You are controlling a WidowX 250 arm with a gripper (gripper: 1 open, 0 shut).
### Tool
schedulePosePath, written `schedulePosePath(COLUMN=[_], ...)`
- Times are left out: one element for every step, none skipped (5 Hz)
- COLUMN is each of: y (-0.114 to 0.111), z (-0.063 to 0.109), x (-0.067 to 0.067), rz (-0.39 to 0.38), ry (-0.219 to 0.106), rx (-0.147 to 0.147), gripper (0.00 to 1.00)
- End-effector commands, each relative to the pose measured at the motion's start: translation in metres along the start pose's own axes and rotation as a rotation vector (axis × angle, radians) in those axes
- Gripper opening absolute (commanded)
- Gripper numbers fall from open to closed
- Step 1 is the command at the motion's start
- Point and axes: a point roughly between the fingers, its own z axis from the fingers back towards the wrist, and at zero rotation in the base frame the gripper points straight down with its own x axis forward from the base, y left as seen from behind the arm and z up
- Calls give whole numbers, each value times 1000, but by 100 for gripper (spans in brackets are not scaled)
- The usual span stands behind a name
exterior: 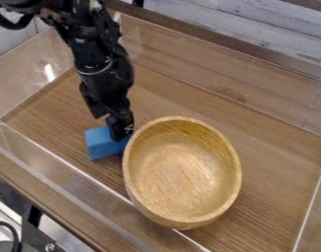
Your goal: Remove the blue block from inside the brown bowl and put it on the table
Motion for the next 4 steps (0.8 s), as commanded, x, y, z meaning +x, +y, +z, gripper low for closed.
schedulePosePath(y=[5,5,5,10], z=[-2,-9,2,29], x=[3,1,6,19], rz=[4,10,19,54], ry=[-14,-11,-21,-60], rx=[17,16,4,-2], gripper=[100,100,100,100])
